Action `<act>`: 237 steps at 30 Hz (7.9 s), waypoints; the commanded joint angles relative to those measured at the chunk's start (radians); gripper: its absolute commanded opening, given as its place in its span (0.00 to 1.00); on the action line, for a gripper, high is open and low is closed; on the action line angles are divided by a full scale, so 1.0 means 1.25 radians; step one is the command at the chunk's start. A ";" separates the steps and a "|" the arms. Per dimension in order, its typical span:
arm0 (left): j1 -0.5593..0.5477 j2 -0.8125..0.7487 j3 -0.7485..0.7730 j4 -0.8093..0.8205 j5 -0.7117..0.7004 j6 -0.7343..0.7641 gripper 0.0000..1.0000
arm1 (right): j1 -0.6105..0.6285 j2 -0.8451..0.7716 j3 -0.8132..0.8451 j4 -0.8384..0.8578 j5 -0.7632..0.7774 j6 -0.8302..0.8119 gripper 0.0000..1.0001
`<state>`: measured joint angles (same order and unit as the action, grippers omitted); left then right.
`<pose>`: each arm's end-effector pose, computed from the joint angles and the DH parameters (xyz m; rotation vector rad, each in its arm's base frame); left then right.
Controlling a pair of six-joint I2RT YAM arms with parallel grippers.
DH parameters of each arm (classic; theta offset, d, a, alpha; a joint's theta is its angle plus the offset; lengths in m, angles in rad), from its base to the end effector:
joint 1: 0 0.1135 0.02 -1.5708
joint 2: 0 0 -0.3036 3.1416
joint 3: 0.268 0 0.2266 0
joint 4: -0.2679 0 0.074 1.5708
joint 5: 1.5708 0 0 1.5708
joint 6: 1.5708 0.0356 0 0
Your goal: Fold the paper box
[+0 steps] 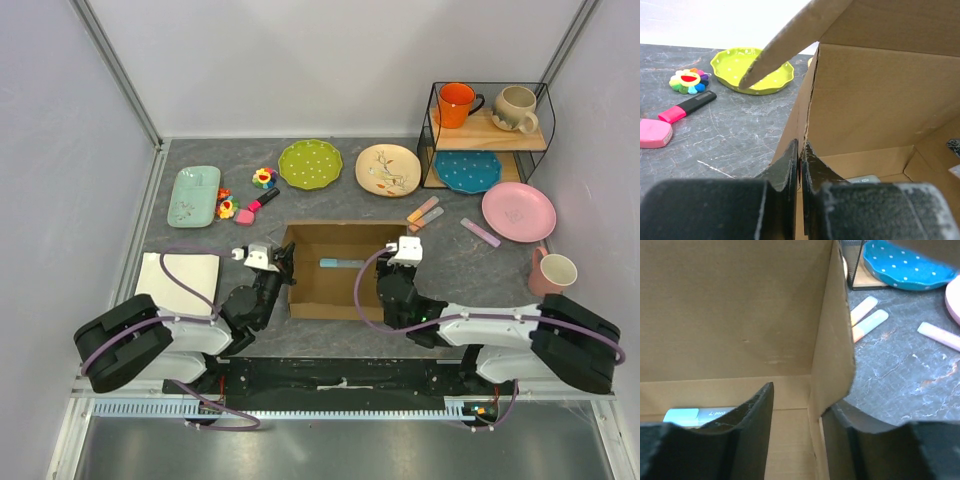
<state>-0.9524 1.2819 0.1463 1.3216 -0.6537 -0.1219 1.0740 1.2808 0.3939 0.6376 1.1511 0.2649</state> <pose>0.1223 -0.1346 0.2506 0.0391 1.4370 -0.4335 0.1256 0.1634 0.2511 0.1046 1.6683 -0.0394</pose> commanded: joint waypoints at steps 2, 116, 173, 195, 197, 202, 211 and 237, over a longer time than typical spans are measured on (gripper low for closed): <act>-0.014 -0.035 -0.003 0.104 -0.008 0.026 0.09 | 0.019 -0.152 0.022 -0.228 -0.039 0.097 0.59; 0.127 -0.202 0.008 -0.783 0.259 -0.639 0.33 | -0.118 -0.206 -0.183 -0.248 -0.543 0.502 0.72; 0.326 -0.052 0.002 -0.616 0.479 -0.651 0.12 | -0.376 0.079 -0.106 -0.014 -0.801 0.373 0.46; 0.326 -0.098 0.103 -0.755 0.437 -0.624 0.24 | -0.367 -0.098 -0.148 -0.147 -0.791 0.397 0.64; 0.326 -0.143 0.111 -0.787 0.419 -0.614 0.33 | -0.372 -0.163 -0.113 -0.231 -0.754 0.378 0.70; 0.327 -0.230 0.152 -0.889 0.387 -0.575 0.50 | -0.403 -0.261 -0.048 -0.354 -0.737 0.348 0.82; 0.330 -0.352 0.149 -1.018 0.318 -0.606 0.50 | -0.408 -0.416 -0.111 -0.467 -0.736 0.362 0.67; 0.415 -0.237 0.157 -0.969 0.504 -0.585 0.08 | -0.406 -0.309 -0.203 -0.261 -0.888 0.452 0.00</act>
<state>-0.4397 0.9627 0.3378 0.0216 -0.0734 -0.8848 0.5667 0.8742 0.1371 0.2161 0.0704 0.8165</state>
